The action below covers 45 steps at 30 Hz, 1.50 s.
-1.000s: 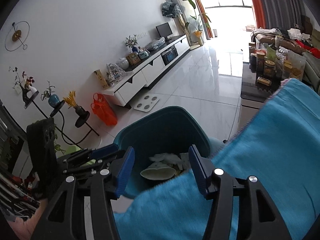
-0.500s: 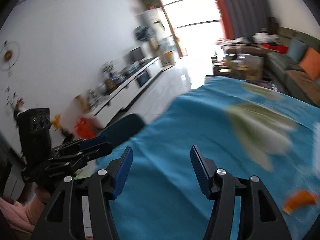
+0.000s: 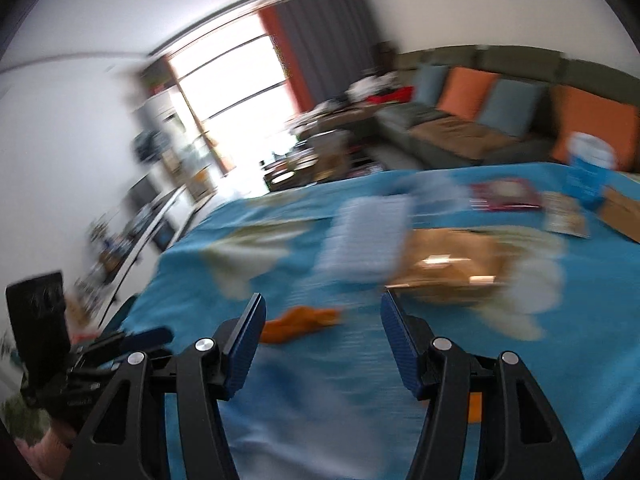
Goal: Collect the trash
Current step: 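Move both open grippers back to the trash on the table, then grasp the orange peel with the left gripper while the right gripper grasps the gold foil wrapper, then carry the orange peel and gold foil wrapper with both grippers over the teal bin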
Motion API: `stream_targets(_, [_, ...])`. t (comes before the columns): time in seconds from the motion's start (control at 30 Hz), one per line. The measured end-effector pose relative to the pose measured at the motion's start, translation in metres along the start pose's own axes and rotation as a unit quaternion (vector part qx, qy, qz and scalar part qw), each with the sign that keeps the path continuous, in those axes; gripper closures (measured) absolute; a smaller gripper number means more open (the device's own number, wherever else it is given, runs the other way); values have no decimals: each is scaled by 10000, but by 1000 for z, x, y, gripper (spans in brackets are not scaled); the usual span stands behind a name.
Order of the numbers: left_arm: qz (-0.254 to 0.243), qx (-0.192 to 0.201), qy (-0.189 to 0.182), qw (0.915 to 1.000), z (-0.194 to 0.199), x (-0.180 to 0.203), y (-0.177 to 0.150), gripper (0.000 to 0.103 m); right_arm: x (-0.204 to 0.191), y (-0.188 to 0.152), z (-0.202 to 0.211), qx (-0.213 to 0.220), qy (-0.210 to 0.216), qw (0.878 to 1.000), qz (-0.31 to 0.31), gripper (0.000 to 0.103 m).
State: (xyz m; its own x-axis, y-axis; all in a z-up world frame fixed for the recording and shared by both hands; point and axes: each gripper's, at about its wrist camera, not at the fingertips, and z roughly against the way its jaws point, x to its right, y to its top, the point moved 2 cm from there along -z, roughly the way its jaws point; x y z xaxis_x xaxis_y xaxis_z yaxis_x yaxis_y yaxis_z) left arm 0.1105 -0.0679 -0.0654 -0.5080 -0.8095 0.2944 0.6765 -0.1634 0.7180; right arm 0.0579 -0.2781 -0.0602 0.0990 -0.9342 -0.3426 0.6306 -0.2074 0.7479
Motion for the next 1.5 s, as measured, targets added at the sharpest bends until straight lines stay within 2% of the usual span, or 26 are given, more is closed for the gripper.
stream_targets(0.1, [-69,-197,-47,9998,-25,14,9,52,38,2,8,144,-327,9989,-301,43])
stream_targets(0.2, [-48,-357,-71,9993,-45,20,17,53,67,2,6,124,-435,9968,-652,40])
stream_targets(0.4, [111,-704,-13,9975,-65,14,22,58,97,3,-15,-30,-256,9943,-1036,40])
stream_targets(0.57, [129,-866,7,9962,-77,15,23,64,99,8,-26,-64,-63,9933,-1148,43])
stream_targets(0.67, [127,-888,14,9960,-80,16,25,72,102,9,-31,-158,62,9921,-1246,63])
stream_targets(0.73, [176,-940,-42,9954,-83,14,25,87,105,7,-32,-192,118,9910,-1323,75])
stream_targets(0.77, [186,-952,-40,9953,-83,14,25,86,106,5,-32,-204,145,9905,-1349,84])
stream_targets(1.17, [219,-732,-286,9967,-64,17,20,88,100,-2,9,141,149,9920,-1242,86])
stream_targets(1.5, [239,-444,-210,9985,-24,8,12,88,66,-1,26,254,549,9934,-971,86])
